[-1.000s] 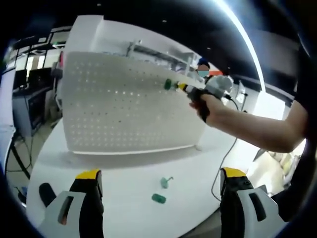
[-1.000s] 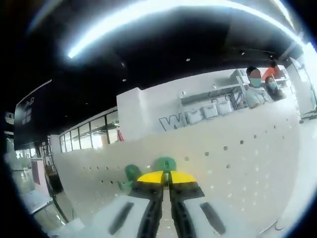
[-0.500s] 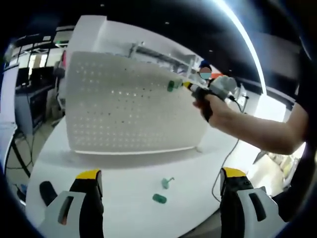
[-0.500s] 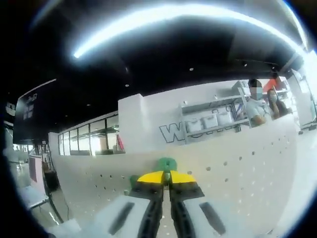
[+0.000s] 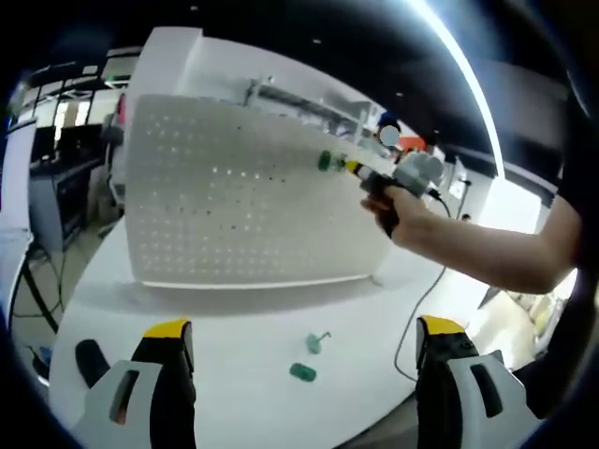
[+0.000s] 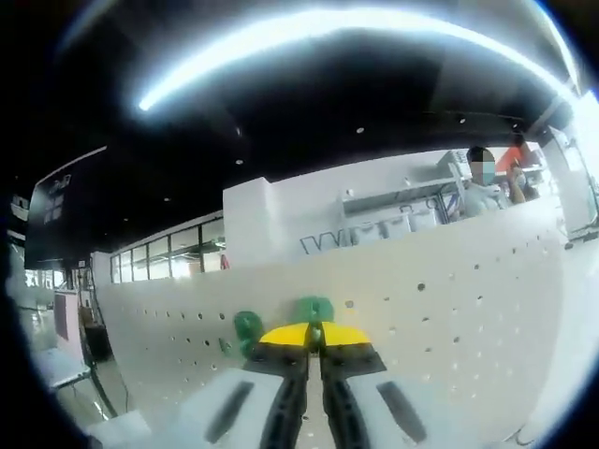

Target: Insert the hook assembly into the mounting plate slot until the hook locks in place.

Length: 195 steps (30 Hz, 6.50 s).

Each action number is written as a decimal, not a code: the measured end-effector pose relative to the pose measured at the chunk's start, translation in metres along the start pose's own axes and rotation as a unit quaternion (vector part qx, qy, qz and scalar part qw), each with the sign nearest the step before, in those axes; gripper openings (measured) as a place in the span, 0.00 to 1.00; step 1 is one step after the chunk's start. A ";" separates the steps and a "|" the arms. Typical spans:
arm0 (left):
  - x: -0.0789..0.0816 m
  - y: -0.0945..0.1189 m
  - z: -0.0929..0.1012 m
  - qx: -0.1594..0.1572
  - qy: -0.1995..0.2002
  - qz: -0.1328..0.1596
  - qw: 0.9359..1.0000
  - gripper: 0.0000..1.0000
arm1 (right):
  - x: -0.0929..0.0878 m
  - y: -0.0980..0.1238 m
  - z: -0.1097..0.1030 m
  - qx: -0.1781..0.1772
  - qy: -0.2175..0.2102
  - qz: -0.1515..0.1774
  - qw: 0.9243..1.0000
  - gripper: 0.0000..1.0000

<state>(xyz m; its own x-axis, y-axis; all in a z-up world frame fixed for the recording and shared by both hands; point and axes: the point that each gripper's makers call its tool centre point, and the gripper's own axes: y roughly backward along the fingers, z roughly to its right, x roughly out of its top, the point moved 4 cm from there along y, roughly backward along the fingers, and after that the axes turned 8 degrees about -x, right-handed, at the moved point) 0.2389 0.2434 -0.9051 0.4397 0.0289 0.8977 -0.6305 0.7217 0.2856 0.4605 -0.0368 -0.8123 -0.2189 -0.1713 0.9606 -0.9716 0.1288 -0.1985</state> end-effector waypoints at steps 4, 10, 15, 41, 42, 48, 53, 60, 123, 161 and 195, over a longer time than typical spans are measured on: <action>0.001 -0.003 0.001 -0.003 -0.004 -0.002 1.000 1.00 | 0.003 0.000 -0.001 -0.002 0.011 0.006 1.000 0.00; 0.002 -0.002 0.002 -0.002 -0.003 0.003 1.000 1.00 | -0.003 0.003 -0.005 -0.001 0.014 0.003 1.000 0.00; 0.002 -0.001 0.005 -0.002 -0.003 0.002 1.000 1.00 | -0.003 0.001 -0.005 -0.004 0.023 0.006 1.000 0.01; 0.005 0.003 -0.003 -0.002 0.000 0.004 1.000 1.00 | 0.012 0.000 -0.002 -0.013 0.019 0.023 0.999 0.00; 0.005 0.003 -0.004 -0.002 0.000 0.003 1.000 1.00 | 0.011 0.000 -0.002 -0.012 0.021 0.021 0.999 0.00; 0.006 0.002 -0.003 -0.003 -0.002 0.002 1.000 1.00 | 0.007 0.001 -0.002 -0.012 0.026 0.019 0.999 0.00; 0.005 0.004 -0.003 -0.002 -0.005 -0.001 1.000 1.00 | 0.007 0.001 -0.001 -0.012 0.028 0.023 0.999 0.00; 0.005 0.005 -0.002 0.001 -0.005 0.000 1.000 1.00 | 0.007 0.003 0.000 -0.010 0.031 0.024 0.999 0.00; -0.014 0.031 -0.005 0.033 0.000 -0.005 0.999 1.00 | -0.023 0.123 0.010 0.048 0.044 -0.113 0.991 0.29; -0.048 0.026 0.017 -0.009 -0.014 -0.061 0.998 1.00 | -0.082 0.297 0.016 0.114 0.045 -0.271 0.955 0.34; -0.070 0.029 0.036 -0.034 -0.027 -0.090 0.995 1.00 | -0.090 0.330 0.018 0.164 0.077 -0.320 0.930 0.35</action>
<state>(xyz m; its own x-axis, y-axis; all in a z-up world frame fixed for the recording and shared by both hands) 0.1672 0.2376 -0.9477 0.5053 -0.1401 0.8515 -0.4994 0.7573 0.4209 0.1578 0.0037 -0.9678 0.4049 0.0343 0.9137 -0.8790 -0.2605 0.3993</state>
